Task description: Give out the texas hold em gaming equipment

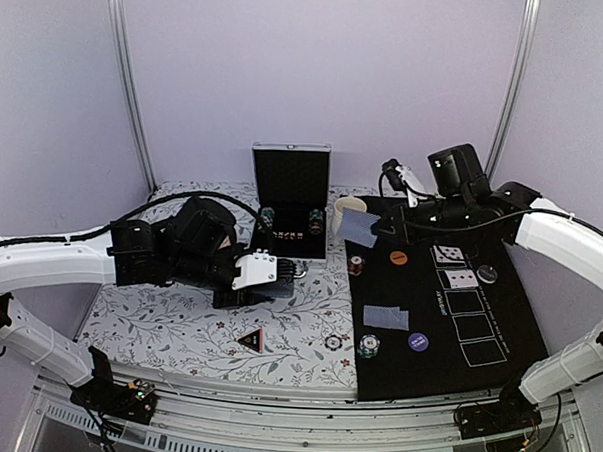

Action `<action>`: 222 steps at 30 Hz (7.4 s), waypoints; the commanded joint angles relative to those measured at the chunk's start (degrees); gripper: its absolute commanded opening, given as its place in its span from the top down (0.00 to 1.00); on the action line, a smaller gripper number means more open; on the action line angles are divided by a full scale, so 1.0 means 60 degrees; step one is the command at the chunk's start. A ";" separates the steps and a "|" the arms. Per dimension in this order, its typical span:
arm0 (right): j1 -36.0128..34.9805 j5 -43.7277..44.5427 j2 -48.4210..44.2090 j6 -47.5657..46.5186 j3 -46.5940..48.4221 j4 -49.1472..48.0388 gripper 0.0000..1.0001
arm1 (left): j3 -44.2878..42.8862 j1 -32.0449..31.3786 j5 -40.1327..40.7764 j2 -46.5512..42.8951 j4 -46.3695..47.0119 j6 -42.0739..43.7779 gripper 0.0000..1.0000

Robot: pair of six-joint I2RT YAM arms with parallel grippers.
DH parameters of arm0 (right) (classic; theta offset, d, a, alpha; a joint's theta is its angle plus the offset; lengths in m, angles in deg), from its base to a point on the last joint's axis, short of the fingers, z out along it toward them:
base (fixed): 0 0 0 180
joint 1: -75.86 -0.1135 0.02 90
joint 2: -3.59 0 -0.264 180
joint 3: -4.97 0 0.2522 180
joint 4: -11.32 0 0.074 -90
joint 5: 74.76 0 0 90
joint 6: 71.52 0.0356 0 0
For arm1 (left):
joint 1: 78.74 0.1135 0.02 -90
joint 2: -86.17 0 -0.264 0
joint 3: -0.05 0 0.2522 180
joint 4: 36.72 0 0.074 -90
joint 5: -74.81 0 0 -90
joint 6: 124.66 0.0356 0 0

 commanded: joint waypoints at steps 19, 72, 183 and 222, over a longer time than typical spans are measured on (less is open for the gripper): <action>0.3022 1.1260 0.3783 -0.0840 0.0298 0.7363 0.98 | 0.0032 -0.0077 -0.0168 -0.0360 0.0144 0.0077 0.54; 0.4705 0.5404 0.4471 -0.0957 0.1865 0.6224 0.98 | 0.0126 -0.0053 -0.0074 -0.0425 0.0115 0.0193 0.54; 0.8138 0.1797 0.4252 -0.0655 0.0102 0.3257 0.35 | 0.0201 0.0044 -0.0224 -0.0751 0.0087 0.0326 0.54; 0.7332 0.1346 0.4202 -0.0790 -0.0561 0.3473 0.39 | 0.0171 0.0065 -0.0354 -0.0840 0.0028 0.0341 0.54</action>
